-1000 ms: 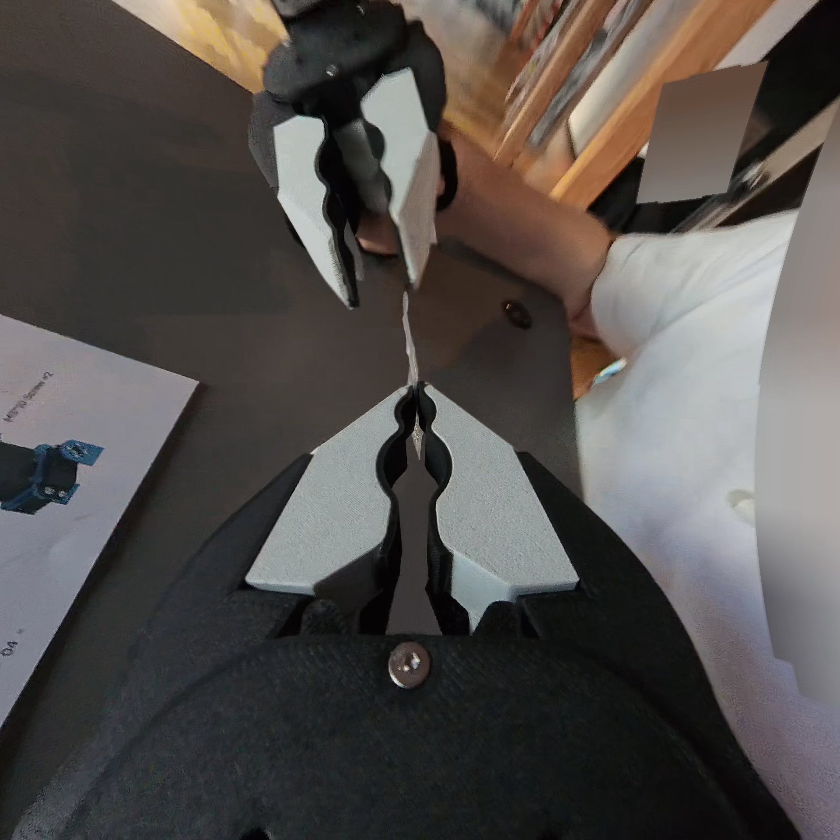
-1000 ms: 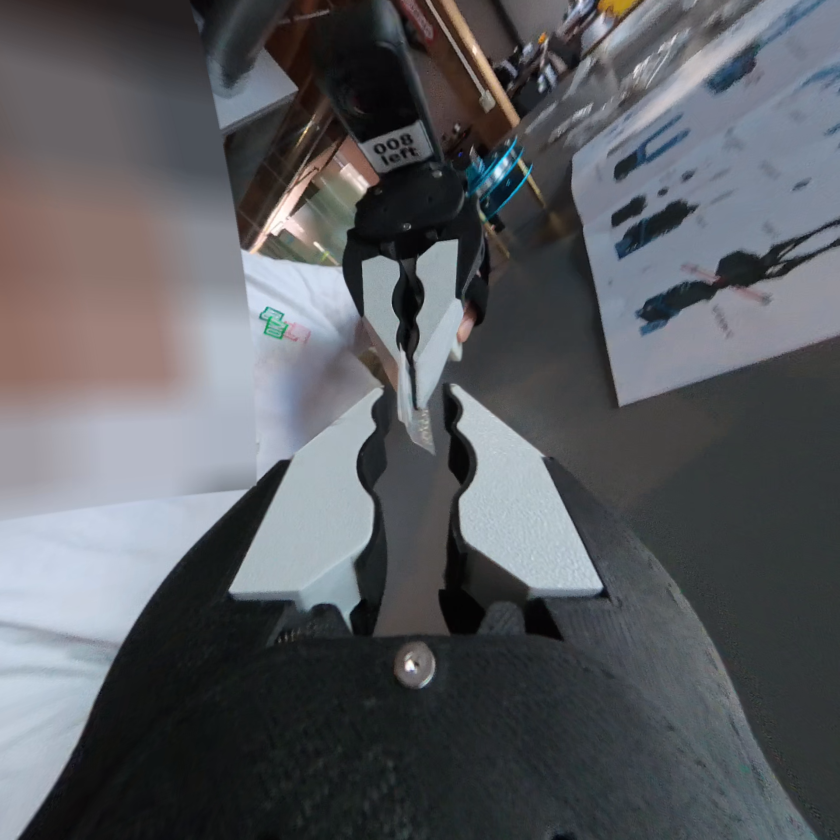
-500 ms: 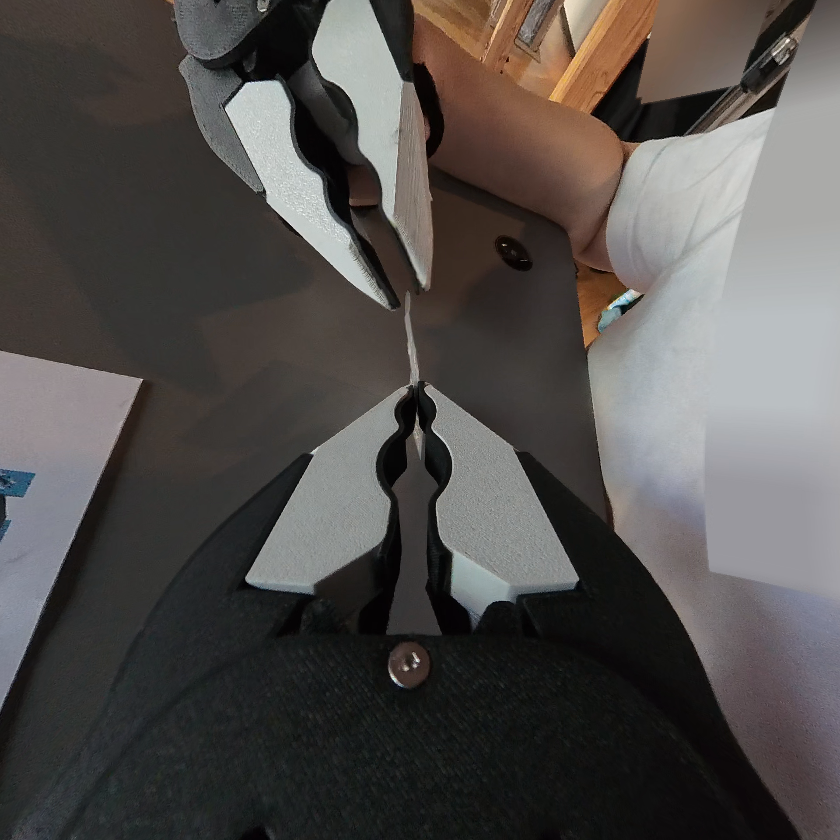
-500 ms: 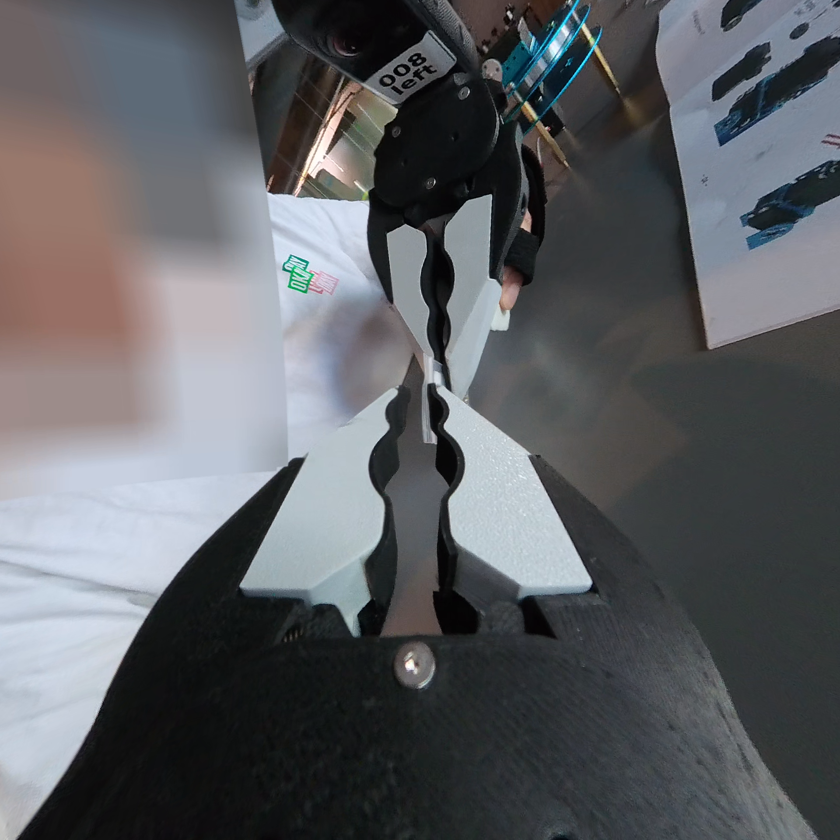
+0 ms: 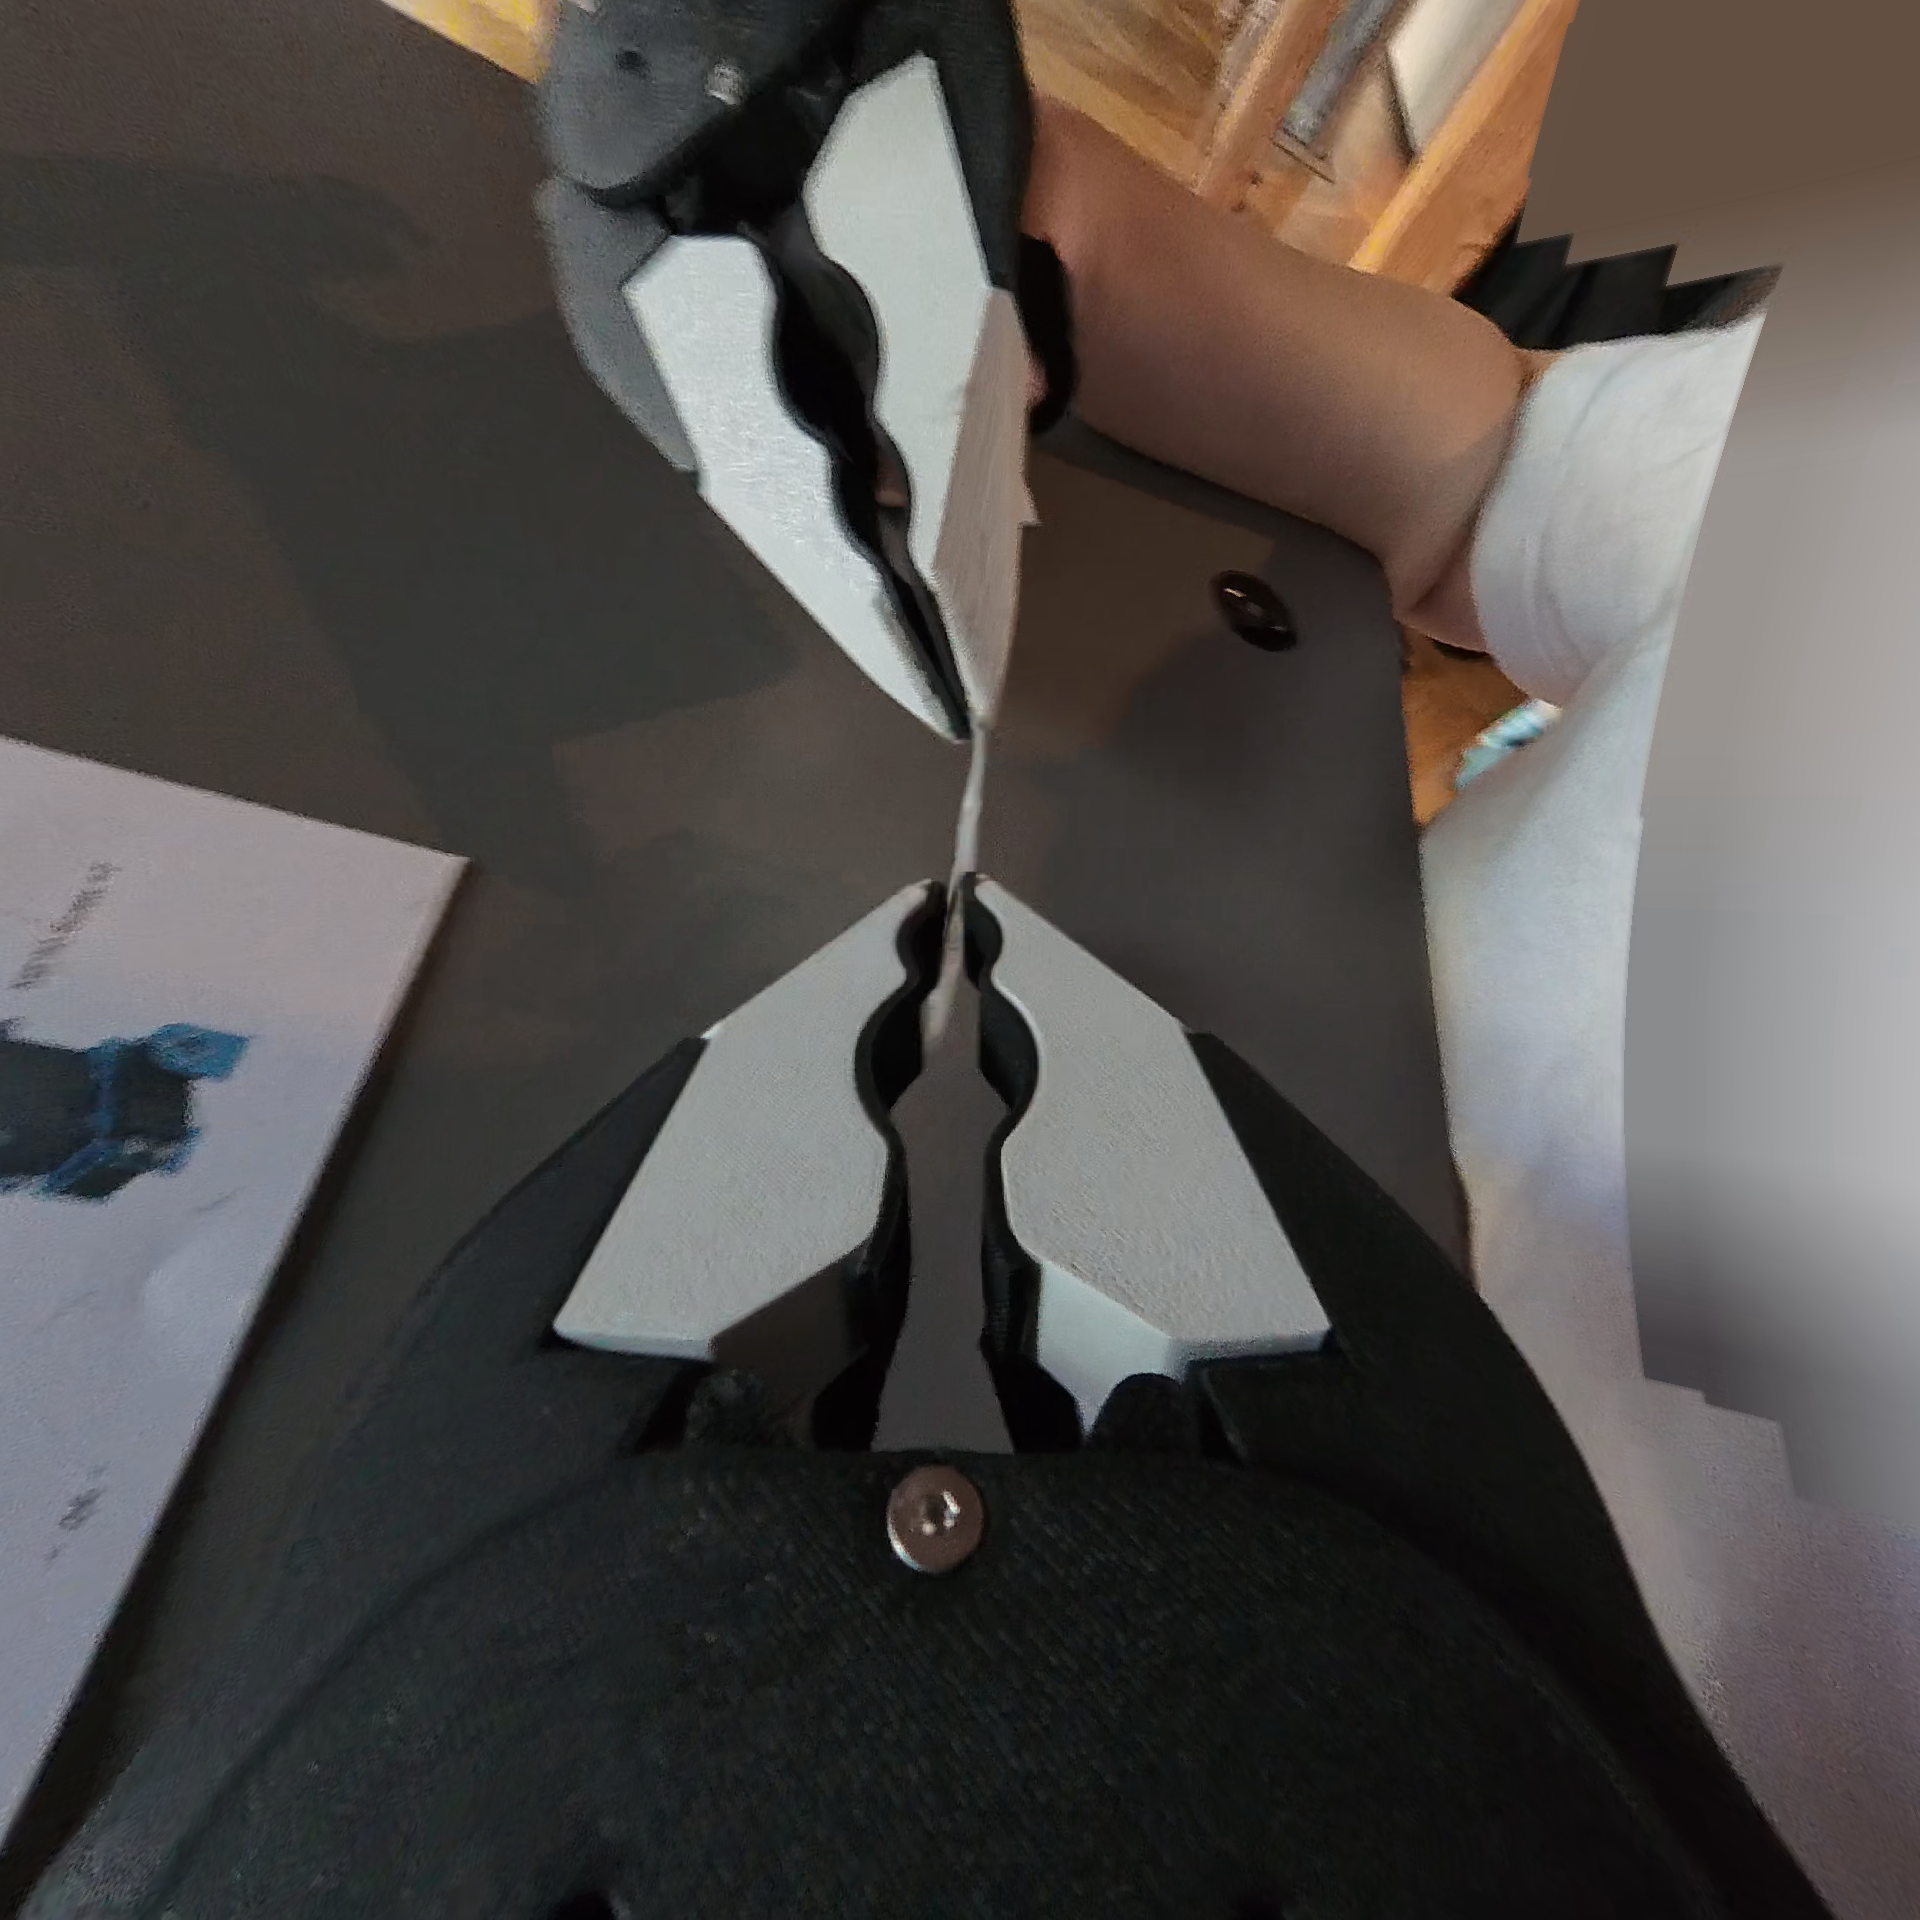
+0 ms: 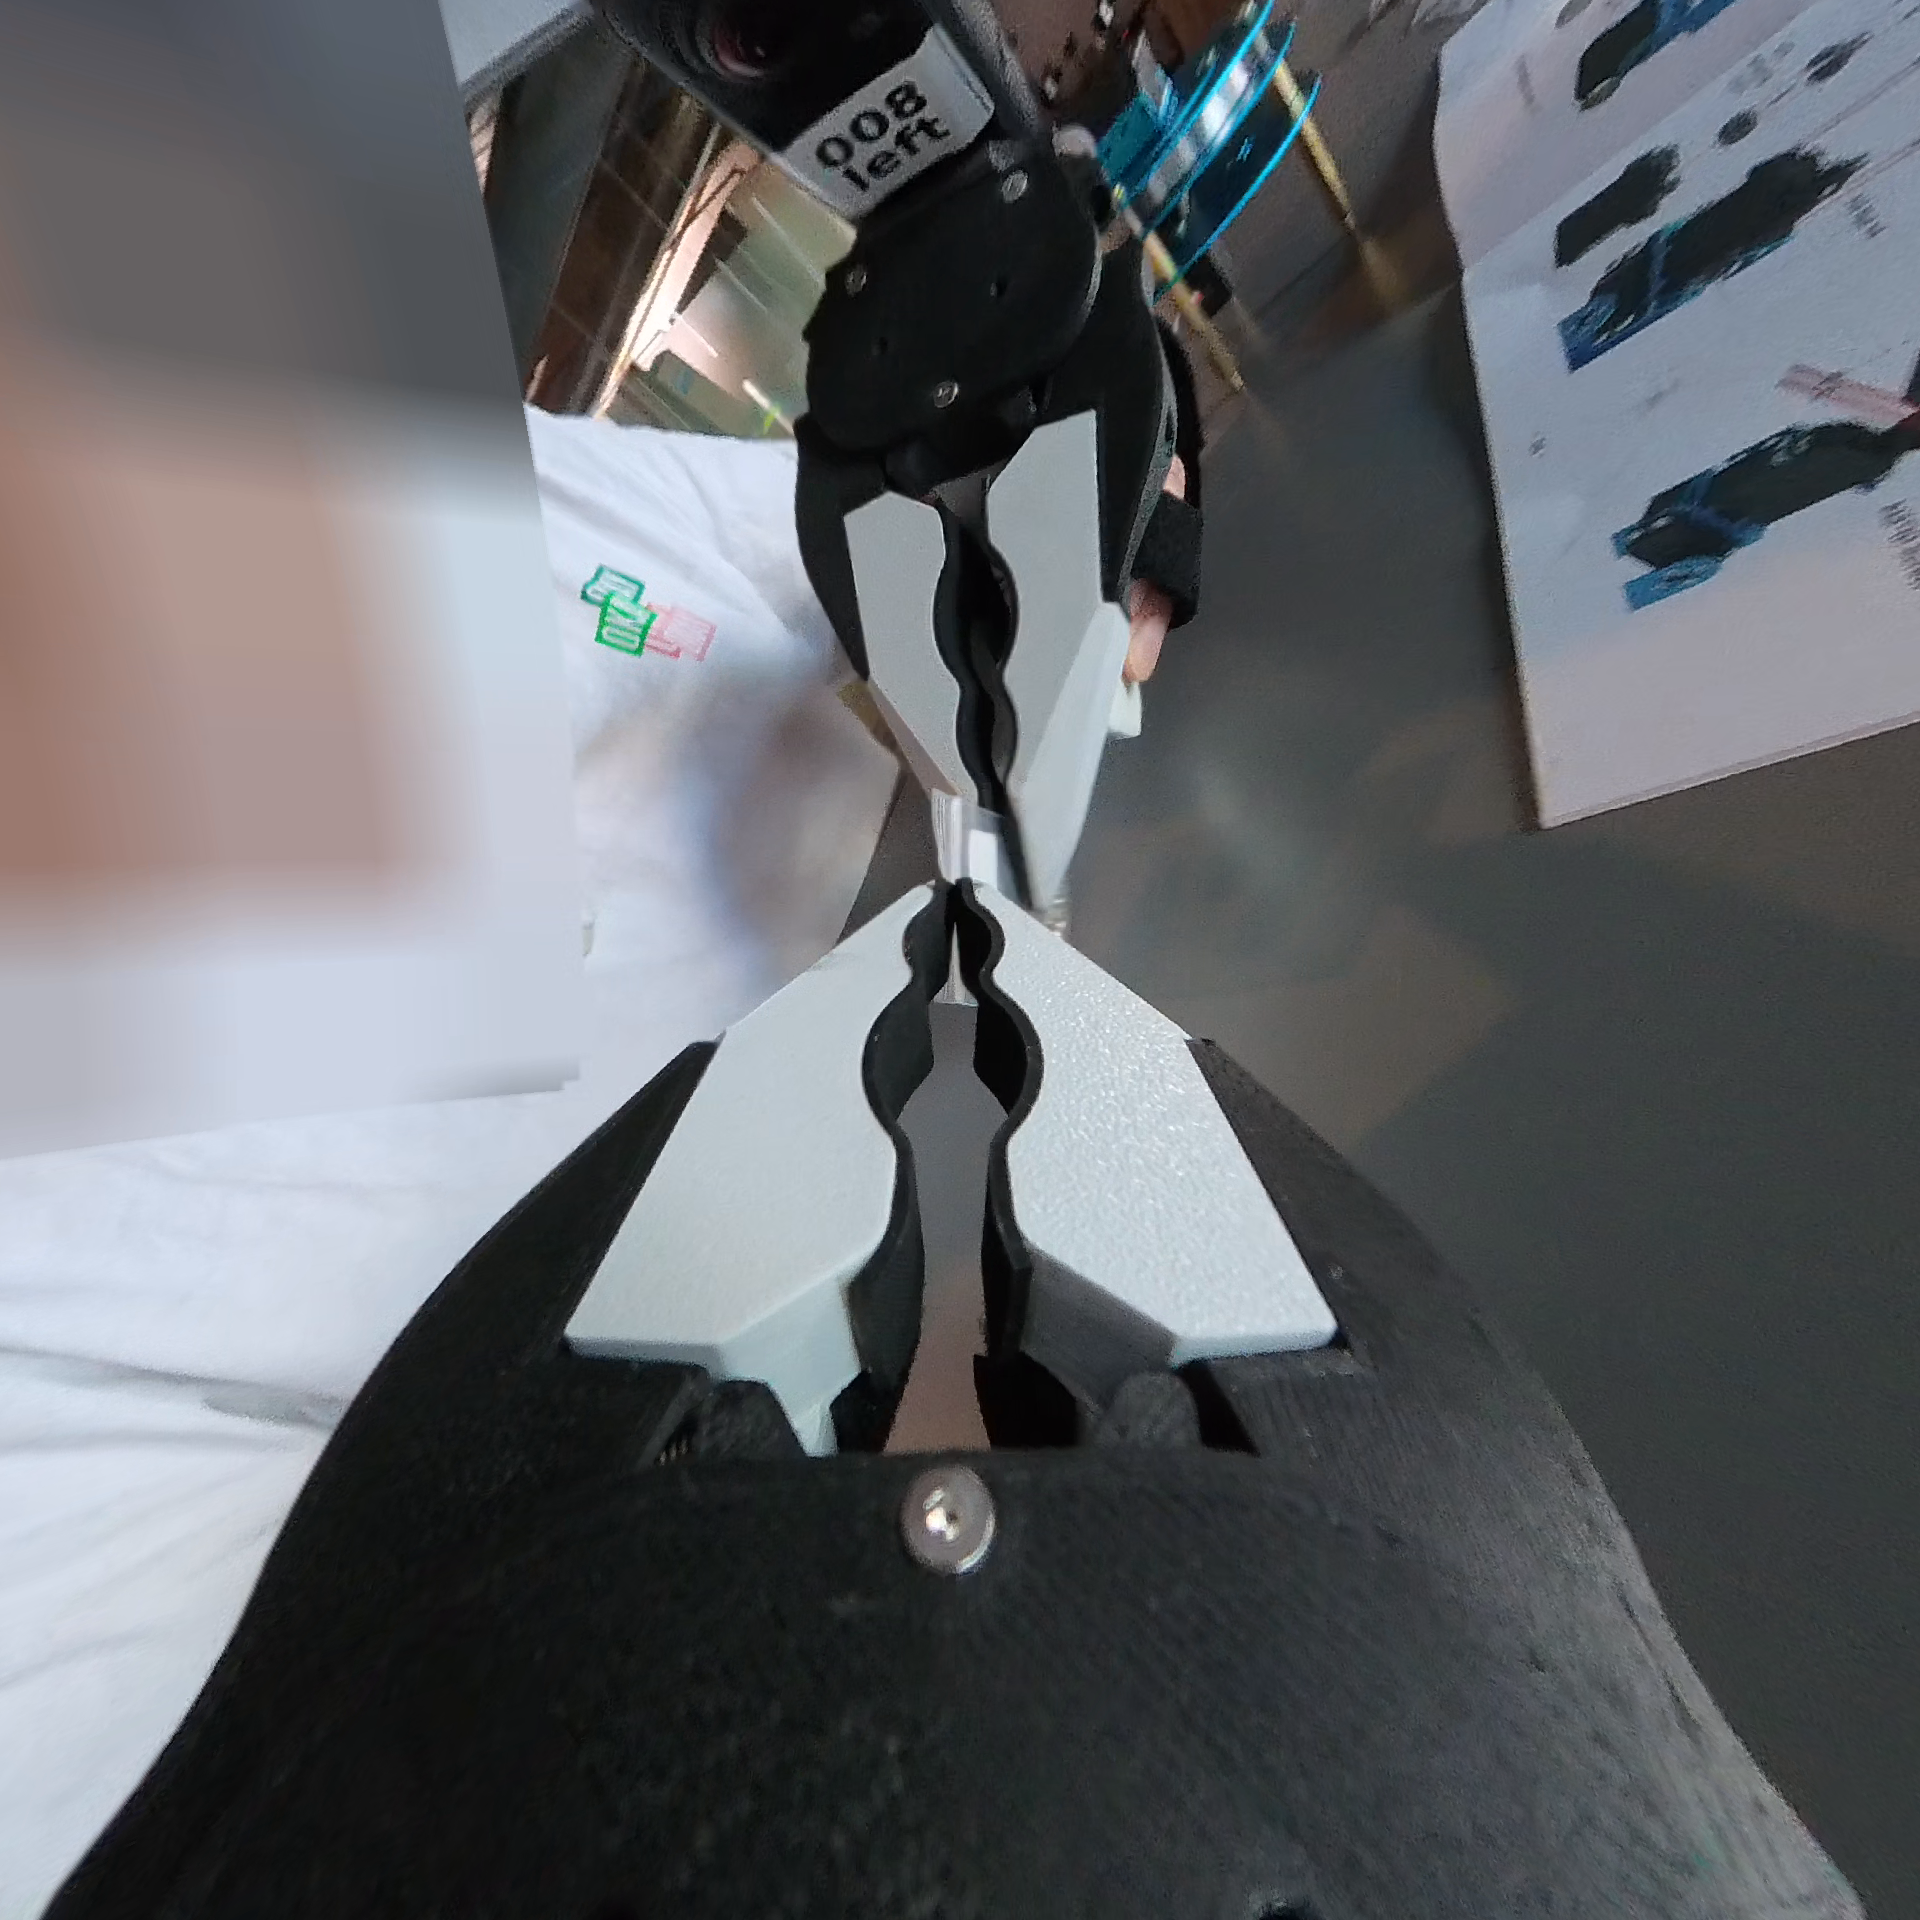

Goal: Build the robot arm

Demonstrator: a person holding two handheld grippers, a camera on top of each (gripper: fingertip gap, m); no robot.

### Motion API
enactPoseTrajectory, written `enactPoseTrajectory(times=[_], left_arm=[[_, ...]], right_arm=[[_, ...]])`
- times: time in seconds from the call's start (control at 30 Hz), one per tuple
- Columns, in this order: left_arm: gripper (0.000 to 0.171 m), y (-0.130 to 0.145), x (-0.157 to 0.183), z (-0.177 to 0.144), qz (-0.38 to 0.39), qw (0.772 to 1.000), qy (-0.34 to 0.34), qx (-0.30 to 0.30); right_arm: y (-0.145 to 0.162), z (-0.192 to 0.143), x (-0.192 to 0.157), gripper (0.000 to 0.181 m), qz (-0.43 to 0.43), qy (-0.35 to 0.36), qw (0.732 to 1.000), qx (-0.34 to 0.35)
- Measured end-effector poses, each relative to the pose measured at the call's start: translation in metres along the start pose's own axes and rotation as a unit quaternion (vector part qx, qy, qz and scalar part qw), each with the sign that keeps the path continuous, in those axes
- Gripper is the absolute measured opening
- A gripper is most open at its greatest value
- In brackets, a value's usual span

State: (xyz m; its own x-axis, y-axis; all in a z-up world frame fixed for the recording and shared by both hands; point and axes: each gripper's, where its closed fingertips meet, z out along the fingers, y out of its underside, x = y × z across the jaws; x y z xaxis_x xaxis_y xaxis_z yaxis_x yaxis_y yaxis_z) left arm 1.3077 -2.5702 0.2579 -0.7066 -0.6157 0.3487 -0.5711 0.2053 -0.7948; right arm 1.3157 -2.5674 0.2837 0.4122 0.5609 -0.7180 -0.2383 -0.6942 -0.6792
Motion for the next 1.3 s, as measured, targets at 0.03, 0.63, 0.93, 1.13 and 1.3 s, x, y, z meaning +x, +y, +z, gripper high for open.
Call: enactPoseTrajectory(times=[0.03,0.63,0.93,1.13,1.3], left_arm=[[0.018,-0.005,-0.011,-0.003,0.001,0.999,-0.036,0.015],[0.014,-0.04,-0.05,-0.045,-0.176,0.96,-0.076,0.204],[0.013,-0.03,-0.043,-0.035,-0.198,0.965,-0.054,0.166],[0.011,-0.035,-0.044,-0.043,-0.184,0.963,-0.069,0.185],[0.0,-0.035,-0.039,-0.039,-0.148,0.97,-0.074,0.175]], right_arm=[[-0.003,-0.002,0.003,0.0,-0.005,0.011,1.0,0.009],[-0.041,0.001,0.045,0.0,-0.16,0.274,0.946,0.065],[-0.041,0.0,0.049,0.0,-0.136,0.277,0.948,0.079],[-0.044,-0.009,0.051,0.0,-0.128,0.294,0.943,0.092],[-0.051,-0.02,0.052,0.0,-0.115,0.297,0.94,0.125]])
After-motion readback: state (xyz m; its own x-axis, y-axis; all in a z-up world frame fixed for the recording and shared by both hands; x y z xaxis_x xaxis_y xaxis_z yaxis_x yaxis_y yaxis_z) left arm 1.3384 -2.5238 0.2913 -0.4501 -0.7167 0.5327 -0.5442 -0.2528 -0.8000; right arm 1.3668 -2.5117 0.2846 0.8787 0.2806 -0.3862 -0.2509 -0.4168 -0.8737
